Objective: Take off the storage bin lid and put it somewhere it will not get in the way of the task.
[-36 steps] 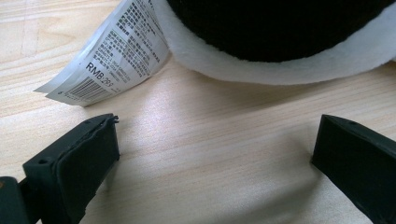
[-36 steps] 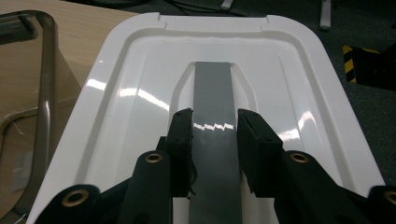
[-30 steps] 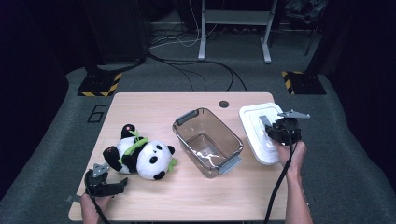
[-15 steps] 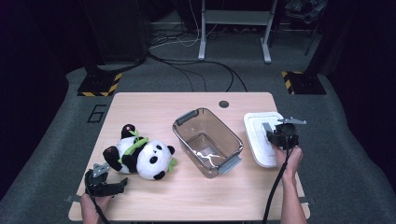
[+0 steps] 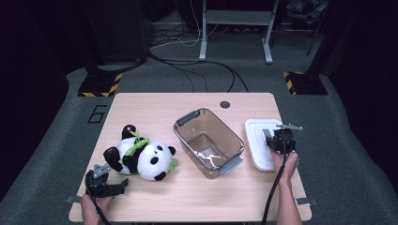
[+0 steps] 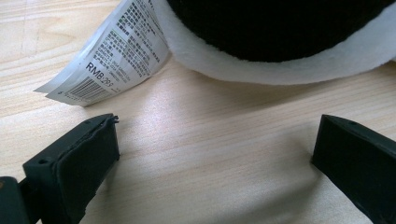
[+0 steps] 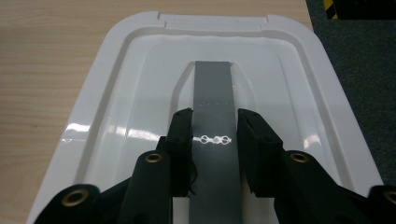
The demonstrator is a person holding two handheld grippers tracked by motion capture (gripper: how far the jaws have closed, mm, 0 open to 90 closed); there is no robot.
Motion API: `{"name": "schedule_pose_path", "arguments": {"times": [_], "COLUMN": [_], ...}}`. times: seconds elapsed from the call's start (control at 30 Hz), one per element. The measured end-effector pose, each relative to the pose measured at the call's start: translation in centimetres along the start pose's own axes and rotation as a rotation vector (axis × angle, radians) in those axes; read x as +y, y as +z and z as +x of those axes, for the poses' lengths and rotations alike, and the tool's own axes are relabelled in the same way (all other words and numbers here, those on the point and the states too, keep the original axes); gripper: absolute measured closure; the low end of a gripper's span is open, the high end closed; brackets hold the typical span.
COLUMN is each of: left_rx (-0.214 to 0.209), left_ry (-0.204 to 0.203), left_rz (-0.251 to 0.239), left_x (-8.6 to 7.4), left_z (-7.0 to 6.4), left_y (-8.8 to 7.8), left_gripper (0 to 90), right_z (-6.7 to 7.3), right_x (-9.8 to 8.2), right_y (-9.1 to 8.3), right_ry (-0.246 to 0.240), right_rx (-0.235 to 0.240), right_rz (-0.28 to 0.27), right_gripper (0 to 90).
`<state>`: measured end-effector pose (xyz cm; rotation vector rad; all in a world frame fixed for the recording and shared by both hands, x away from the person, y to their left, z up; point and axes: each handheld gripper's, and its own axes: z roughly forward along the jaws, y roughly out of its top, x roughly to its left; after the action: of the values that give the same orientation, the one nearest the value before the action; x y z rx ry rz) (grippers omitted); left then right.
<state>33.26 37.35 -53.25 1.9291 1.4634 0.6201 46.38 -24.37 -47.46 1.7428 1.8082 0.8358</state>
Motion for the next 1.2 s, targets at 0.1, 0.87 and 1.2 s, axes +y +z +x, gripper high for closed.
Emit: {"name": "schedule_pose_path", "arguments": {"times": [0.1, 0.87, 1.2], "left_rx": [0.0, 0.0, 0.0], "left_ry": [0.0, 0.0, 0.0], "left_rz": [0.0, 0.0, 0.0], "left_x": [0.0, 0.0, 0.0], "left_z": [0.0, 0.0, 0.0], "left_y": [0.0, 0.0, 0.0], "left_gripper": [0.0, 0.0, 0.0], "right_z": [-0.1, -0.4, -0.6], "right_x": [-0.1, -1.3, -1.7], "right_y": [0.4, 2.4, 1.0], "right_ry": [0.015, 0.04, 0.019], "right_rx": [-0.001, -0.012, 0.029], "right_rz": [0.004, 0.056, 0.031], "right_gripper": [66.8, 56.6, 15.6]}}
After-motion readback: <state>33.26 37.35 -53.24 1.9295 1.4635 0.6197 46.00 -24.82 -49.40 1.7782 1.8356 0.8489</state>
